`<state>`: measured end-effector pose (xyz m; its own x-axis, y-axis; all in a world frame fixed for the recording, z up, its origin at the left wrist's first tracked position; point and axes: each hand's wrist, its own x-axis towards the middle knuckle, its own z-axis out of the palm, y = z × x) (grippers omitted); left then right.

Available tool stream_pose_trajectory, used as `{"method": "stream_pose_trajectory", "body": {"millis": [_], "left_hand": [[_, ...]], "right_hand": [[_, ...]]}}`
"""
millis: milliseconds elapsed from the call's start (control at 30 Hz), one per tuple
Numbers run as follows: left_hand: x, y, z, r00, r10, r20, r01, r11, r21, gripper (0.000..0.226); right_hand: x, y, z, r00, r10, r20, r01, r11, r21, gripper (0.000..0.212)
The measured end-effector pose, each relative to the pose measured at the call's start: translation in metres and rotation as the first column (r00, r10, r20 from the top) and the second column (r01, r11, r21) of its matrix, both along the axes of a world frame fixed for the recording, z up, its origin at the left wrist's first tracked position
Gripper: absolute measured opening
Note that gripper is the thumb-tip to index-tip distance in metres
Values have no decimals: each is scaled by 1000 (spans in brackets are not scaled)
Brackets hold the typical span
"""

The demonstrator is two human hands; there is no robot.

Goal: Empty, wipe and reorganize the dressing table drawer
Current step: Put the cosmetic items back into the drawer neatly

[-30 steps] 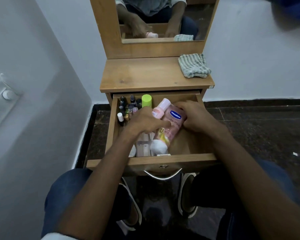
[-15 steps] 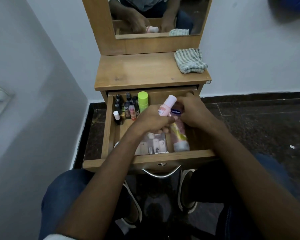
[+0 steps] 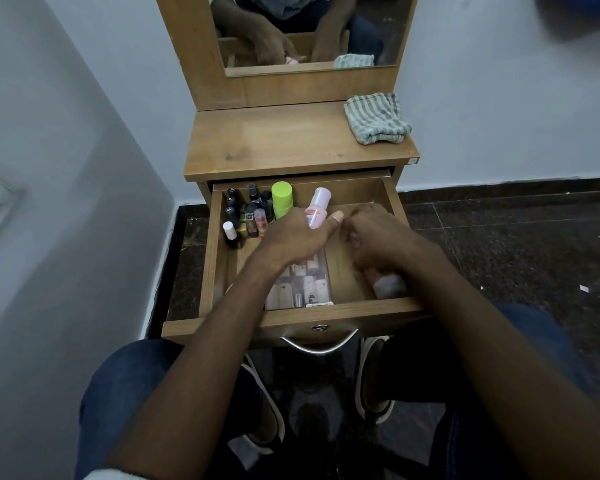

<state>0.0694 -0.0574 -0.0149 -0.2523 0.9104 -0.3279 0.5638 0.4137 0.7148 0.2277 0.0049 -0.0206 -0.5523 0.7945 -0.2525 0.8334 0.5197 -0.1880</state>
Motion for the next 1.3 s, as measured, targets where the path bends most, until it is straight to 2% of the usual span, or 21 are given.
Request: {"method": "stream_pose_trajectory", "body": {"millis": [133, 233, 300, 333, 400, 433, 500, 533, 600, 633, 700, 767, 867, 967, 1000, 1067, 1133, 1233, 1300], "left_hand": [[2, 0, 2, 996, -35, 85, 36, 999, -9, 51], [3, -1, 3, 989, -86, 121, 91, 995, -39, 39], [3, 1, 1, 985, -102, 141, 110, 993, -50, 30], [3, 1, 1, 983, -106, 152, 115, 992, -52, 26], [2, 0, 0, 971, -121, 207, 133, 990, -46, 23], [1, 1, 0, 959, -125, 255, 141, 989, -45, 24], [0, 0, 2, 940, -119, 319, 136, 990, -30, 16], [0, -1, 4, 943, -114, 311, 128, 992, -23, 12], [-3, 1, 2, 958, -116, 263, 117, 993, 12, 18], [-5, 3, -2, 963, -118, 244, 112, 993, 40, 20], [-6, 4, -5, 976, -67, 205, 44, 993, 112, 22], [-8, 4, -5, 982, 26, 186, -60, 982, 180, 30], [-11, 2, -1, 978, 96, 184, -141, 958, 249, 45], [-12, 5, -3, 985, 113, 133, -143, 960, 242, 40], [-12, 6, -5, 986, 107, 124, -134, 965, 227, 34], [-10, 7, -7, 990, 72, 122, -94, 978, 188, 23], [-9, 6, -8, 994, 27, 104, -41, 990, 132, 21], [-7, 5, -11, 996, -35, 80, 29, 996, 81, 27], [-6, 5, -11, 996, -46, 74, 41, 996, 78, 26]], "right_hand": [[1, 1, 0, 998, -26, -62, 25, 999, -21, 30], [0, 2, -2, 994, 4, -105, -2, 1000, 16, 17], [0, 6, -4, 979, -23, -203, 33, 998, 46, 10], [0, 9, -4, 956, -63, -287, 79, 996, 43, 14], [1, 15, -2, 859, -171, -483, 168, 984, -49, 24], [2, 17, 0, 785, -241, -570, 191, 970, -147, 26], [3, 17, 3, 651, -375, -660, 182, 921, -344, 24], [5, 17, 4, 619, -404, -673, 164, 905, -392, 21], [6, 16, 4, 629, -381, -677, 155, 915, -372, 12], [7, 16, 3, 669, -331, -665, 162, 939, -304, 11], [6, 16, 3, 775, -202, -598, 151, 979, -134, 29], [4, 14, 4, 823, -164, -544, 135, 986, -93, 44], [5, 15, 6, 854, -195, -482, 142, 979, -144, 42], [7, 14, 7, 858, -218, -465, 89, 955, -284, 10], [6, 13, 7, 853, -231, -468, 76, 942, -327, 13], [5, 13, 4, 854, -228, -467, 62, 937, -344, 33], [4, 14, 3, 835, -231, -499, 56, 939, -340, 40], [6, 16, 1, 781, -265, -566, 36, 923, -383, 42], [7, 16, 3, 777, -260, -573, 6, 914, -406, 37]]}}
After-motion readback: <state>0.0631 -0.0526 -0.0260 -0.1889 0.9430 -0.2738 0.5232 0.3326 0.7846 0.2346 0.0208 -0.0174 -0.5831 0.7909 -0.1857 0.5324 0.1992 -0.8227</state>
